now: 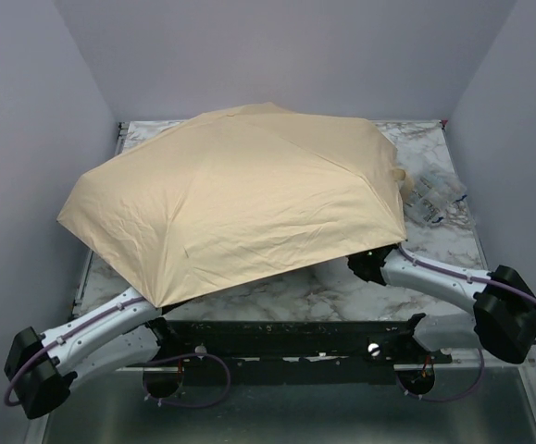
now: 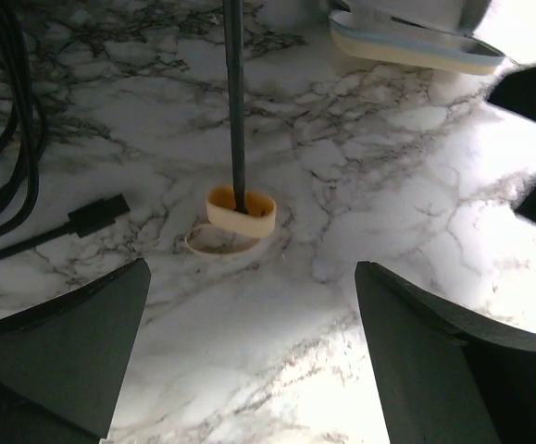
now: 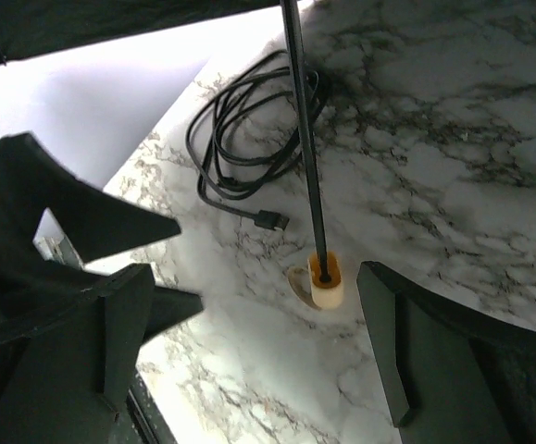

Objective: Open the umbrella

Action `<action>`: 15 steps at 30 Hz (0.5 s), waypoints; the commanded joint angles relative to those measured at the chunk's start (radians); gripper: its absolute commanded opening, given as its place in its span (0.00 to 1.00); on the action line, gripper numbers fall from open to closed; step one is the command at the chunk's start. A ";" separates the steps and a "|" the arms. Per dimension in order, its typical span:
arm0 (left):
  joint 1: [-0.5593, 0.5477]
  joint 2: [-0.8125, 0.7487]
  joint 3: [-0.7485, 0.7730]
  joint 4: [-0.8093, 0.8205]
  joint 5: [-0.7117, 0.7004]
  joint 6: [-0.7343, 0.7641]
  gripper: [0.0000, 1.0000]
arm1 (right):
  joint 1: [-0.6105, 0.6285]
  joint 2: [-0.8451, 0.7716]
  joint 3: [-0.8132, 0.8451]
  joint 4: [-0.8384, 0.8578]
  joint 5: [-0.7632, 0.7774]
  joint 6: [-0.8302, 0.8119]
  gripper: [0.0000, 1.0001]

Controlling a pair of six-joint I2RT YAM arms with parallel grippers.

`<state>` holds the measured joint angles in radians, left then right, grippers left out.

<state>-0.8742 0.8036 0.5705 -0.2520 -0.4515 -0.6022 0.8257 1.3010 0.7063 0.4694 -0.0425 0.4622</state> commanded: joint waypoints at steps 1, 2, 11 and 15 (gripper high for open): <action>0.071 0.133 0.011 0.237 0.060 0.039 0.91 | 0.008 -0.071 -0.061 -0.071 0.029 0.014 1.00; 0.090 0.165 0.023 0.258 0.076 0.042 0.89 | 0.008 -0.088 -0.077 -0.076 0.024 0.022 1.00; 0.262 0.458 0.163 0.373 0.253 0.046 0.56 | 0.007 -0.264 -0.212 -0.177 0.052 0.070 1.00; 0.310 0.543 0.242 0.398 0.316 0.068 0.39 | 0.008 -0.330 -0.238 -0.220 0.093 0.058 1.00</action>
<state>-0.6064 1.2797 0.7197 0.0647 -0.2455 -0.5629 0.8257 1.0317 0.4942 0.3111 -0.0128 0.5213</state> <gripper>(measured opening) 0.501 0.998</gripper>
